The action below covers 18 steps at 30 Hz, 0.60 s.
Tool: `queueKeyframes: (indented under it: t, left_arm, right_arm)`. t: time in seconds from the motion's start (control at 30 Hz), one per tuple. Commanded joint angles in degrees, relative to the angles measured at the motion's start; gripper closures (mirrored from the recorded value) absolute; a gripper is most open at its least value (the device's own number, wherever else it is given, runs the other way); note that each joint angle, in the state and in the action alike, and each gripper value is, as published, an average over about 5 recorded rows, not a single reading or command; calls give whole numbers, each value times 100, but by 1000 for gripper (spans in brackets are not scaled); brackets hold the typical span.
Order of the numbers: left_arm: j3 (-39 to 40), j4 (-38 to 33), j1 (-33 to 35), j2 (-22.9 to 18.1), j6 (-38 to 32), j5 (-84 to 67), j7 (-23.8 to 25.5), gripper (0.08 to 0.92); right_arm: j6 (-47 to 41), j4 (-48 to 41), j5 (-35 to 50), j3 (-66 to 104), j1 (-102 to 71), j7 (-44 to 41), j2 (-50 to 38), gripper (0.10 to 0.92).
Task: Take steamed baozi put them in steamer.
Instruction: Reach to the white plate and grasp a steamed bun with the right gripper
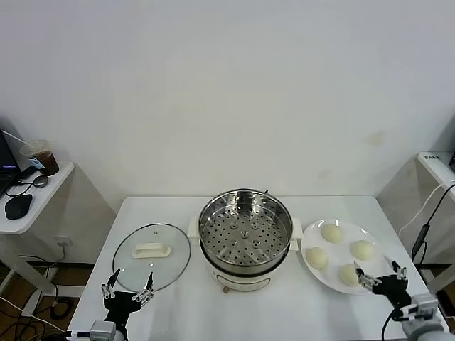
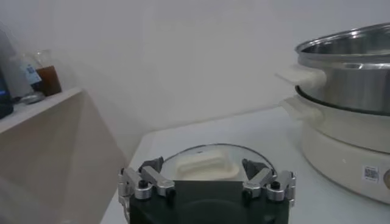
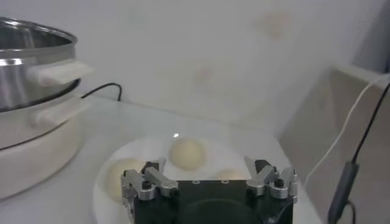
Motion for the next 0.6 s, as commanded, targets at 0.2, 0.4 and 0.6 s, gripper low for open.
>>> queueKeyframes:
  t: [0.2, 0.4, 0.6]
  left_arm:
    - [-13, -157, 72, -215, -6, 159, -21, 177]
    - [-11, -290, 167, -400, -33, 283, -39, 177]
    - [7, -317, 246, -590, -45, 379, -90, 177]
  right_arm:
    - [-304, -1611, -2772, -862, 2964, -2375, -2286, 203]
    - [589, -2983, -4253, -2553, 5439, -5128, -2577, 203]
    - [1504, -3861, -4989, -4876, 7383, -5965, -2275, 203]
